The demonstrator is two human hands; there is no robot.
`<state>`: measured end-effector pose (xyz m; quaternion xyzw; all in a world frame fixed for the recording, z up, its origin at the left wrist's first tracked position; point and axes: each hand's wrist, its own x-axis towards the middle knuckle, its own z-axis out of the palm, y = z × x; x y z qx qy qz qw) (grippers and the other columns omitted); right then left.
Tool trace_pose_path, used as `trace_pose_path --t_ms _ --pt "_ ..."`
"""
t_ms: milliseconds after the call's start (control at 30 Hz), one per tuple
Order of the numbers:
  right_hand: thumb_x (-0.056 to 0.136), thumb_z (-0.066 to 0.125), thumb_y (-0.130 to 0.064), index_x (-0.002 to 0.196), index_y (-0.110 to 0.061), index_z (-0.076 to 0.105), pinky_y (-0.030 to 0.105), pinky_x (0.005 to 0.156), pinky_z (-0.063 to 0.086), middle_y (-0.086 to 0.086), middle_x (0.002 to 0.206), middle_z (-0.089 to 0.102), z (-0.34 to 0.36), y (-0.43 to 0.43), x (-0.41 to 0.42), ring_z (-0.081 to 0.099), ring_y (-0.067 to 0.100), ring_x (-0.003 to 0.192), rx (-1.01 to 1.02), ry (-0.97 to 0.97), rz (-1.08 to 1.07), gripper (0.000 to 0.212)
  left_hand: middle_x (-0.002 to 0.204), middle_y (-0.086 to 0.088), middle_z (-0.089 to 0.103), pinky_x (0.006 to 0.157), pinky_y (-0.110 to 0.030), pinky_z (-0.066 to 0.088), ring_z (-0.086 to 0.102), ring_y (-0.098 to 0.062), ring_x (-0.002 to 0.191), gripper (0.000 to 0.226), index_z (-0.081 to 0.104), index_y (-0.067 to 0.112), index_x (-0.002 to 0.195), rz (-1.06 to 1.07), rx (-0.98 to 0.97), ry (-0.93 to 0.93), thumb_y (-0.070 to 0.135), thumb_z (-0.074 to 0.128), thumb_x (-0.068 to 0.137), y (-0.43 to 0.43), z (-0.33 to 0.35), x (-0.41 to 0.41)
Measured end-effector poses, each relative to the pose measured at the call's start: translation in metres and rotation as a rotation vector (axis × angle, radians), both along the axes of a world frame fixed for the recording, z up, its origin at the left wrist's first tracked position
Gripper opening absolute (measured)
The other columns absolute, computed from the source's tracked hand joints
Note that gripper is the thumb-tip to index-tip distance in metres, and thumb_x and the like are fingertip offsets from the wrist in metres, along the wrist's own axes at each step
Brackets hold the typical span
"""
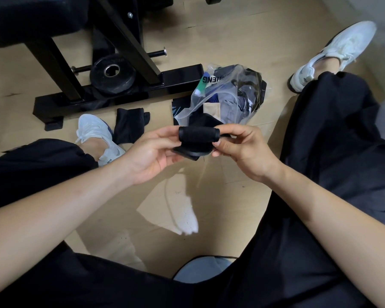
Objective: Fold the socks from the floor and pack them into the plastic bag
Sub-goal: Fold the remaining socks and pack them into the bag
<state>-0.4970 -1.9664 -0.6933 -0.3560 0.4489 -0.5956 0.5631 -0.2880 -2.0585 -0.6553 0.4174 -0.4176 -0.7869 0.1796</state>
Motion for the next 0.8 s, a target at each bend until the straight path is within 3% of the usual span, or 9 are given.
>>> trace_pose_path --t_ms 67,133,267,367,467,567,667,800 --pt "0.082 0.068 0.003 0.113 0.008 0.065 0.029 0.070 0.057 0.028 0.099 0.065 -0.003 0.000 -0.002 0.067 0.025 0.067 0.012 -0.027 0.017 0.031 0.110 -0.009 0.071 0.082 -0.034 0.052 0.060 -0.033 0.103 0.030 0.075 0.013 0.100 0.003 0.043 0.020 0.009 0.046 0.095 -0.003 0.000 0.001" --pt "0.081 0.070 0.001 0.115 0.009 0.064 0.030 0.071 0.057 0.029 0.099 0.064 -0.003 0.000 -0.002 0.066 0.027 0.069 0.024 -0.036 0.025 0.035 0.109 -0.007 0.071 0.089 -0.041 0.051 0.063 -0.034 0.101 0.024 0.069 0.009 0.102 0.007 0.082 0.016 0.025 0.054 0.092 -0.004 0.003 0.000" --pt "0.083 0.067 0.006 0.109 0.006 0.068 0.030 0.071 0.056 0.022 0.098 0.067 -0.002 0.001 -0.001 0.064 0.029 0.072 -0.006 -0.015 0.057 0.026 0.097 -0.003 0.075 0.076 -0.035 0.061 0.073 -0.025 0.086 0.034 0.068 0.010 0.099 -0.079 0.030 -0.037 0.040 0.054 0.089 -0.002 0.009 0.000" --pt "0.083 0.067 0.005 0.106 0.002 0.071 0.030 0.073 0.056 0.024 0.103 0.066 -0.001 0.002 0.000 0.064 0.031 0.077 -0.015 0.002 0.078 0.023 0.096 -0.006 0.074 0.069 -0.032 0.059 0.071 -0.024 0.082 0.021 0.073 0.015 0.088 -0.112 -0.009 -0.057 0.033 0.063 0.088 -0.001 0.009 0.002" --pt "0.082 0.069 0.003 0.102 -0.004 0.075 0.030 0.073 0.057 0.021 0.104 0.066 0.000 0.002 0.000 0.064 0.034 0.078 -0.010 -0.003 0.083 0.023 0.112 -0.016 0.065 0.069 -0.029 0.056 0.059 -0.028 0.093 0.012 0.078 0.022 0.082 -0.129 -0.045 -0.080 0.021 0.066 0.079 -0.002 0.006 0.003" --pt "0.080 0.072 0.000 0.101 -0.007 0.076 0.030 0.074 0.057 0.021 0.105 0.064 0.003 0.003 0.000 0.063 0.033 0.081 0.003 -0.021 0.104 0.023 0.114 -0.015 0.064 0.076 -0.029 0.053 0.056 -0.028 0.097 0.021 0.073 0.019 0.092 -0.117 -0.022 -0.074 0.011 0.068 0.073 -0.004 0.001 0.005" --pt "0.087 0.060 0.006 0.102 -0.007 0.076 0.031 0.077 0.058 0.015 0.104 0.065 0.007 0.005 0.000 0.066 0.023 0.088 0.056 -0.062 0.130 0.025 0.101 -0.010 0.069 0.071 -0.024 0.056 0.065 -0.019 0.086 0.028 0.070 0.014 0.098 -0.102 -0.018 -0.062 0.003 0.063 0.073 -0.004 -0.002 0.005" --pt "0.088 0.063 -0.008 0.113 -0.003 0.066 0.037 0.080 0.057 0.010 0.106 0.068 0.011 0.006 0.002 0.066 0.022 0.098 0.089 -0.057 0.170 0.026 0.097 -0.007 0.071 0.070 -0.024 0.057 0.069 -0.017 0.085 0.033 0.067 0.011 0.104 -0.091 -0.071 -0.044 -0.001 0.065 0.073 -0.002 -0.004 0.003"
